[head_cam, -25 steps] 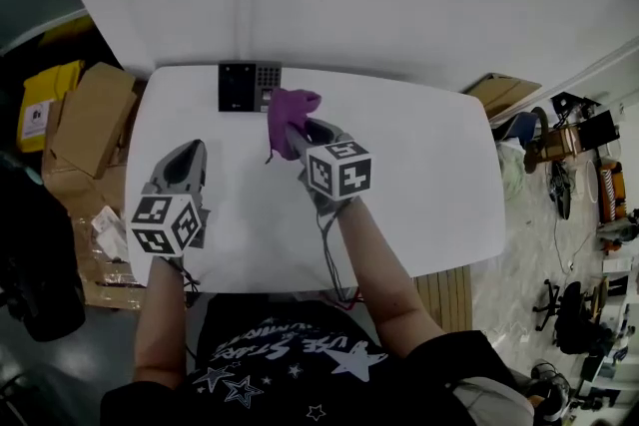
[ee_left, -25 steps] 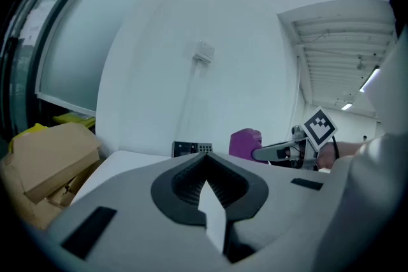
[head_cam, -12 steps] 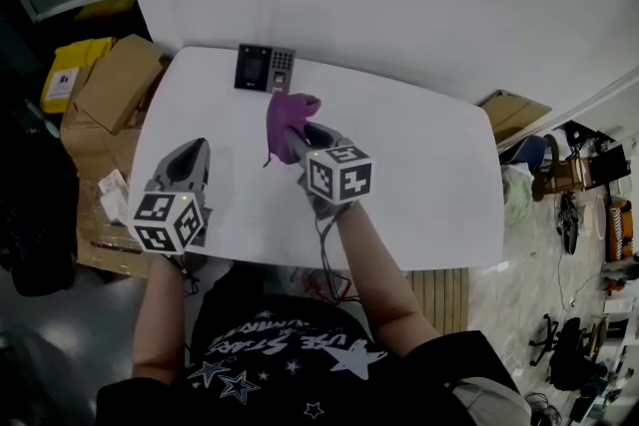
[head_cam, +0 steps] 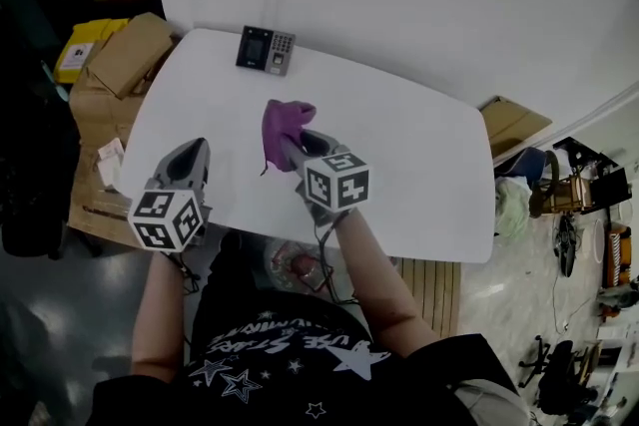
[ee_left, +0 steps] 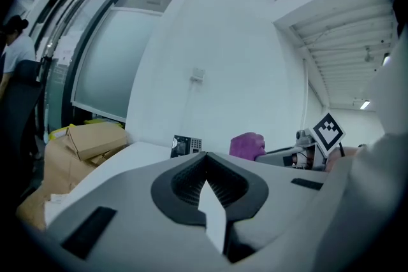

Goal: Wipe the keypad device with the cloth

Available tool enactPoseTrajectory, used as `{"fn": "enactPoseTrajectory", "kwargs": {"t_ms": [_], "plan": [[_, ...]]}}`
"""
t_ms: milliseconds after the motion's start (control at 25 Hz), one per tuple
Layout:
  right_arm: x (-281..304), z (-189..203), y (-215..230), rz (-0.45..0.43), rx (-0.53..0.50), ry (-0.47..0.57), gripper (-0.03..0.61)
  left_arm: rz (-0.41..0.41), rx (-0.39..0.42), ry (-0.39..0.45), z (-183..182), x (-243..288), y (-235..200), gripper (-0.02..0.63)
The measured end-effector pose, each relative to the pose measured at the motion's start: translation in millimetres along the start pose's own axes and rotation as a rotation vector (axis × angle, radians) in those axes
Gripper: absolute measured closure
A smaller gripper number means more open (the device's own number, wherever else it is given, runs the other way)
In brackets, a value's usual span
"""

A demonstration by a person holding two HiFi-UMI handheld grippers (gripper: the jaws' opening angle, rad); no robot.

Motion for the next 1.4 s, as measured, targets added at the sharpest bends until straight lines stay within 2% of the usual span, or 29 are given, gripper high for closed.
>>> {"fn": "enactPoseTrajectory", "kwargs": {"t_ms": [320, 560, 1040, 1400], "plan": [[-51, 30, 2, -0.065, -0.001, -0.014, 0.486, -0.073, -0.002, 0.004, 21, -34, 56, 0.607], [-67, 50, -1, -0.122, -0.006, -0.033, 0.486, -0.139, -0.01, 0.016, 34, -64, 81, 0.607], [-56, 69, -40, -0.234, -0.034, -0.078, 0.486, -0.235, -0.036, 0.021, 52, -117, 81, 0.607], [-74, 79, -85, -0.246, -0.076, -0.097, 0.486, -0.279, -0.085, 0.062, 70, -180, 88, 0.607]]}}
Point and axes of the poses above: the fingertips, and each gripper's own axes: x forward along the fingers, y to its right, z out of its underside, the point moved 4 cm from there along -x, backward along the fingers, and after that the axes turned 7 degrees about z, right-handed, at the moved point
